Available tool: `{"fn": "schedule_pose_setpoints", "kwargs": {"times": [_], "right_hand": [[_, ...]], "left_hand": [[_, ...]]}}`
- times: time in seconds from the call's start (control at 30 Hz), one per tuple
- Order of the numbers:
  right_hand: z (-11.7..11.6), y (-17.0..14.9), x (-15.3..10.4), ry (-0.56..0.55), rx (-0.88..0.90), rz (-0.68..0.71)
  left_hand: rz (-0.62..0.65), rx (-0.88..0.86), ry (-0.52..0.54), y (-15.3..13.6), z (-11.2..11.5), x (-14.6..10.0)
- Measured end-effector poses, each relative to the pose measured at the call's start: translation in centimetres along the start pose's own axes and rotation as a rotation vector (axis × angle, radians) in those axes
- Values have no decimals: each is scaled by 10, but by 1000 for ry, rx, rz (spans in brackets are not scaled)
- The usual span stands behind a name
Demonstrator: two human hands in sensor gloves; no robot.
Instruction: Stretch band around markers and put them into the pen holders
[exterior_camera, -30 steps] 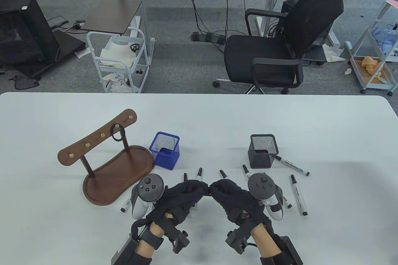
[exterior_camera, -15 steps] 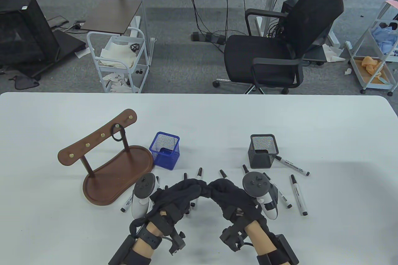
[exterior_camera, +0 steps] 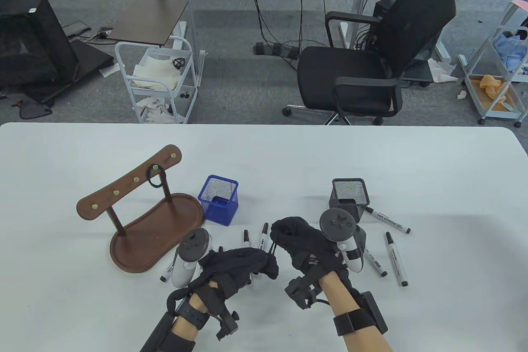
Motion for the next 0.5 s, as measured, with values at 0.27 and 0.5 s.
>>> {"fn": "schedule_pose_setpoints", "kwargs": {"times": [0.27,0.5], "right_hand": [[-5,26,-24,48,-5,195],[-21,53,-49,15,-191,346]], "left_hand": [[-99,37,-6,-8,-9,-1],[-159,168,36,-6,-13,-1]]}}
Point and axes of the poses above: the tracker on the back of each hand, its own y axis roughly to the thumb side, its own x axis roughly from the wrist to the fingertips, z = x × y, the point moved 3 cm from there along x, roughly from the wrist to the fingertips, and after that the axes turned 11 degrees about -z, right-handed, at the moved point
